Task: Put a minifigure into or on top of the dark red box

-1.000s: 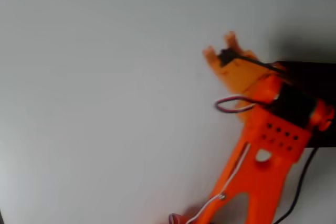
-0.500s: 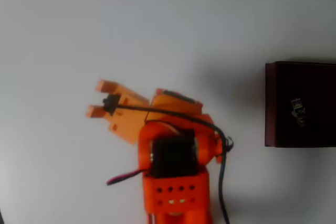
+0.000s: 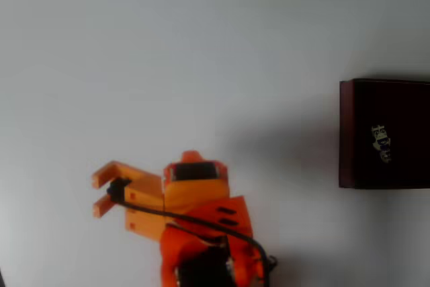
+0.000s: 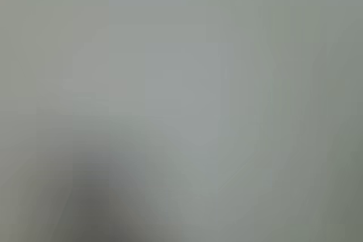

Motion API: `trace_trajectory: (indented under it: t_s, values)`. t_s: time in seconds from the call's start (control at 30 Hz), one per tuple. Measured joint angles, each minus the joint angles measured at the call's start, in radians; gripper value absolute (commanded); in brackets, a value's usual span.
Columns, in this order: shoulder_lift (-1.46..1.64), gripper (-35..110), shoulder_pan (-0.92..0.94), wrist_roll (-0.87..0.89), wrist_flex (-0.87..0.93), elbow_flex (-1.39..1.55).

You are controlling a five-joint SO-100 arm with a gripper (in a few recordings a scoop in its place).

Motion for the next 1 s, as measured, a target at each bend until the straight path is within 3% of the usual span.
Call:
trace_trajectory:
  t_s: [0.47,0.63,1.0]
  values:
    - [0.509,0,-0.095,-0.038,-0.08,0.379]
    - [0.854,0,-0.104,-0.038,0.026,0.535]
    - [0.916,0,-0.138,-0.041,0.121,0.624]
